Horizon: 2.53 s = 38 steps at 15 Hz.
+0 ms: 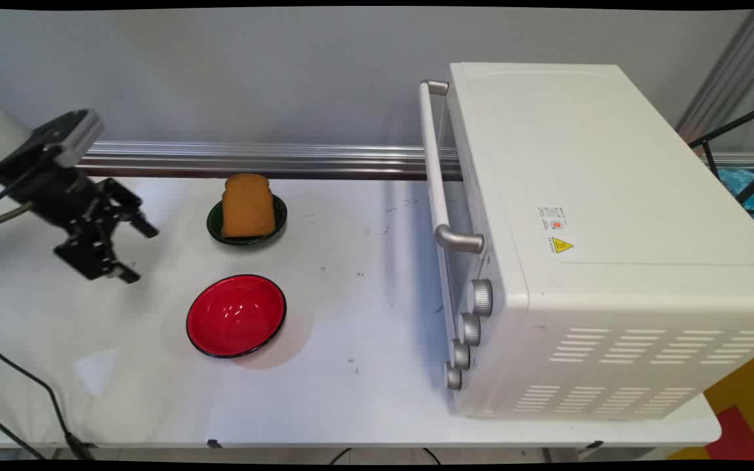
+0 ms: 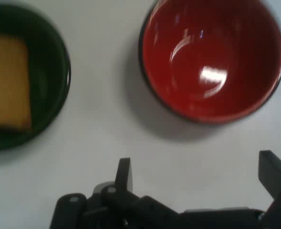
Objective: Open the oven
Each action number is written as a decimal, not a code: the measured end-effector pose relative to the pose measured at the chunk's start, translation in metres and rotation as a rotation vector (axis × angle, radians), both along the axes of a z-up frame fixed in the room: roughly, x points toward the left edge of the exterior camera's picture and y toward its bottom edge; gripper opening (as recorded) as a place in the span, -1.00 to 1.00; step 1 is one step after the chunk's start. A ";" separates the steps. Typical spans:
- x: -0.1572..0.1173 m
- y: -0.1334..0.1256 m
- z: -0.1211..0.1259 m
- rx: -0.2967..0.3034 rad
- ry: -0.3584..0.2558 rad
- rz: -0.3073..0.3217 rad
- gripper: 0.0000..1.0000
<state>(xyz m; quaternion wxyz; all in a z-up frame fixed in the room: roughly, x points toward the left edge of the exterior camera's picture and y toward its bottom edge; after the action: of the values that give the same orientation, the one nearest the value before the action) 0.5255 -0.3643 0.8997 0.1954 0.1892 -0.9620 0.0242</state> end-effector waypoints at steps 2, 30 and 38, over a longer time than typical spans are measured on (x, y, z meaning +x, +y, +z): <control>-0.023 -0.008 0.012 -0.014 0.048 0.002 1.00; -0.241 -0.174 0.117 -0.188 0.455 -0.078 1.00; -0.258 -0.190 0.114 -0.164 0.444 -0.098 -1.00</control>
<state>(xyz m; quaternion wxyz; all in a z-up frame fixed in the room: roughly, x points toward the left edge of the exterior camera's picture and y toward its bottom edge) 0.2677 -0.5539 1.0135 0.4177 0.1262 -0.8984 0.0506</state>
